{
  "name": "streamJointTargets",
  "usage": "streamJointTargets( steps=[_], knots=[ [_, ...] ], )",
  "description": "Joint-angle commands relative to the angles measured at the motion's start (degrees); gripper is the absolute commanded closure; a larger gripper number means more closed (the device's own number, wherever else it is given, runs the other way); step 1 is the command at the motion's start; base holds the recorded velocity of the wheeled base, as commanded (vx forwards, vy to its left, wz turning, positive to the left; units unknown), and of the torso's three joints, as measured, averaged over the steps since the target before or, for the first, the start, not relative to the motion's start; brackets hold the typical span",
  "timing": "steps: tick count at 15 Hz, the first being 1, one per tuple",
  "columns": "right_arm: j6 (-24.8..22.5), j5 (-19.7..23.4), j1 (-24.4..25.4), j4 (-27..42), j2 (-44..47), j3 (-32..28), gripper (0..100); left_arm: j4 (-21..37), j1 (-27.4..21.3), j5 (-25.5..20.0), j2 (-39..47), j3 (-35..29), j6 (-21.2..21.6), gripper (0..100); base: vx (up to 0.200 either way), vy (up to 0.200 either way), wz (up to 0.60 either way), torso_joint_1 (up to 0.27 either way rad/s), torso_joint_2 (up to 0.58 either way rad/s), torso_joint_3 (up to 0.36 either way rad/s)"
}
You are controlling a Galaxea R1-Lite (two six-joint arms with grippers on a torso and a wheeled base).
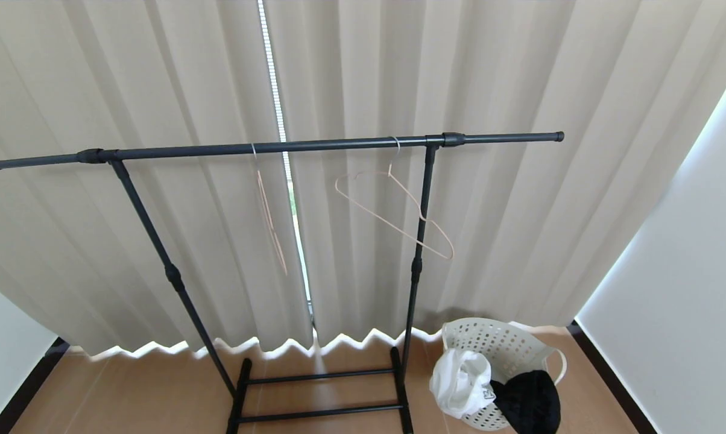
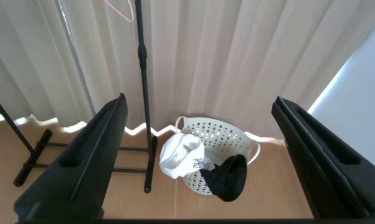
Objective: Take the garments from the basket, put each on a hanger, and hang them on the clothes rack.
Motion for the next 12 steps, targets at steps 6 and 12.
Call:
streamJointTargets(
  steps=[6,12],
  knots=[
    [0.2,0.1,0.0,0.0,0.0,0.1,0,0.0,0.0,0.1,0.1,0.0,-0.1,0,0.000,0.000,0.00,0.000,0.00,0.000],
    [0.6,0.1,0.0,0.1,0.0,0.0,0,0.0,0.0,-0.1,0.2,0.0,0.1,0,0.000,0.000,0.00,-0.031,0.07,0.038]
  ],
)
